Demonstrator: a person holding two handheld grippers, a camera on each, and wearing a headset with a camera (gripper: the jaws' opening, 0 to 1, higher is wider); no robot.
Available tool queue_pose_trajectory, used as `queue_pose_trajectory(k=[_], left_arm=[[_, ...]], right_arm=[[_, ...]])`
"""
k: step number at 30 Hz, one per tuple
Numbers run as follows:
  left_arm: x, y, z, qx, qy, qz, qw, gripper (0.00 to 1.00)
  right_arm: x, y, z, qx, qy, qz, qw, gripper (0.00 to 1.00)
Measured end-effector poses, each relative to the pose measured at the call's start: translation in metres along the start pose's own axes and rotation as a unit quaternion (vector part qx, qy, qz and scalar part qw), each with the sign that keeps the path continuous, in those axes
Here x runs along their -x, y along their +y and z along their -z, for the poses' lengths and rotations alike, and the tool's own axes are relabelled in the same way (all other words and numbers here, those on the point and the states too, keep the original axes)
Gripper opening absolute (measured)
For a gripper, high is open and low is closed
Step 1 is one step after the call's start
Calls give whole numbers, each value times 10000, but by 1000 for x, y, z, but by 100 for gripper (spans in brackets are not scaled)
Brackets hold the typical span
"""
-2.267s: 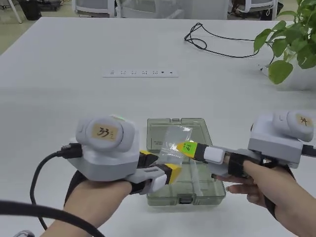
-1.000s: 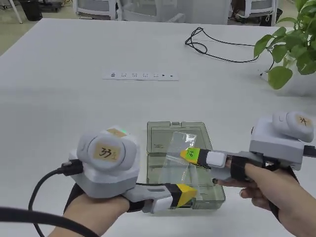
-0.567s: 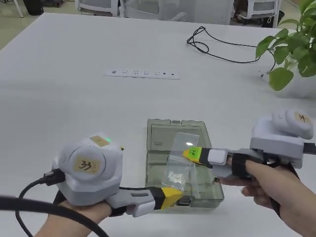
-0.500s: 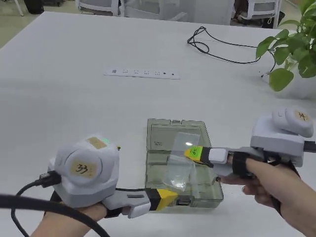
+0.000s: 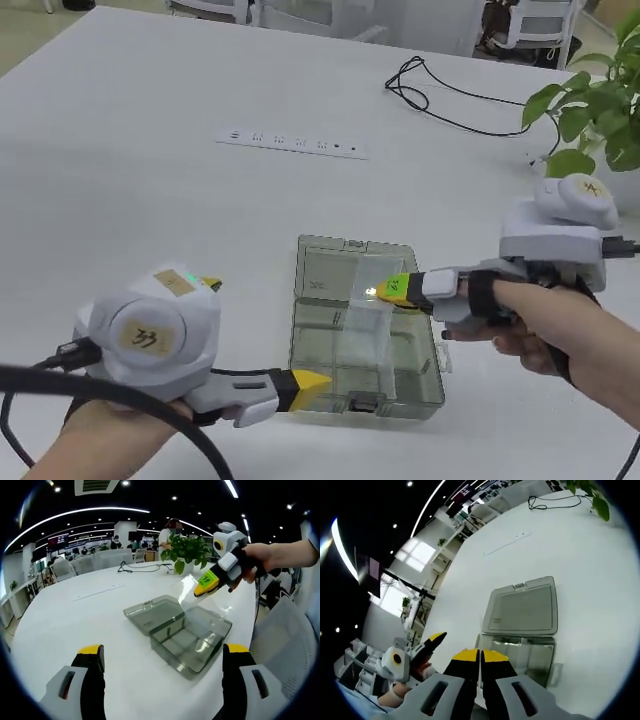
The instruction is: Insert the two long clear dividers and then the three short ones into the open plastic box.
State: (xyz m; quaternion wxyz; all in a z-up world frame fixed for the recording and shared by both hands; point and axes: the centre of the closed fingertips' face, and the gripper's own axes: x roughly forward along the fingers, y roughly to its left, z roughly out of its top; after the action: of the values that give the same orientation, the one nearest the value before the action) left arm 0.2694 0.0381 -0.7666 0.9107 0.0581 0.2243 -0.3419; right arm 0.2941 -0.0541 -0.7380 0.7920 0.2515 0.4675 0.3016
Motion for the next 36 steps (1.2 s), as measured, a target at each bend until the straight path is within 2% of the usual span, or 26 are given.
queue_pose_trajectory(k=[3,5,8,9,10,11,12,14,17,19,21,23,27,32,36], left_arm=[[2,1,4,-150,73,-16,9999,100],[3,-1,6,-235,47,3,9997,100],[3,-1,10,-241,53,-35,9997,100],[3,0,11,-215,41,-45,9998,100],[3,-1,11,-178,27,-40,9998,100],[3,-1,11,-175,10,-58,9998,100],[3,0,10,-188,-21,-80,9998,100],[3,1,10,-200,-52,-101,9997,100],[4,4,13,-331,-30,-144,9993,100],[4,5,16,-292,50,-166,9994,100],[5,4,12,-321,-33,-151,9994,100],[4,5,12,-403,-15,-181,9990,100],[4,4,13,-459,33,-164,9988,100],[4,3,11,-529,-2,-157,9985,100],[4,2,11,-578,-8,-147,9982,100]], right_arm=[[-1,-1,2,-12,251,111,9996,2],[-1,-2,3,68,408,226,9989,2],[-2,-3,3,22,604,286,9978,2],[-3,-5,5,-51,774,345,9964,2],[-4,-6,3,-41,797,353,9962,2],[-4,-7,8,-48,1041,409,9937,2],[-5,-9,9,-78,1127,512,9923,2],[-7,-13,6,-64,1290,566,9900,2],[-8,-9,3,-142,1436,613,9876,2],[-10,-12,0,-129,1527,690,9858,2],[-11,-14,-1,-132,1609,767,9839,2],[-11,-15,3,-176,1724,831,9813,2],[-14,-19,-4,-418,1715,836,9807,2],[-14,-26,-2,-613,1874,1018,9751,2],[-17,-29,-7,-840,1884,1111,9722,2]])
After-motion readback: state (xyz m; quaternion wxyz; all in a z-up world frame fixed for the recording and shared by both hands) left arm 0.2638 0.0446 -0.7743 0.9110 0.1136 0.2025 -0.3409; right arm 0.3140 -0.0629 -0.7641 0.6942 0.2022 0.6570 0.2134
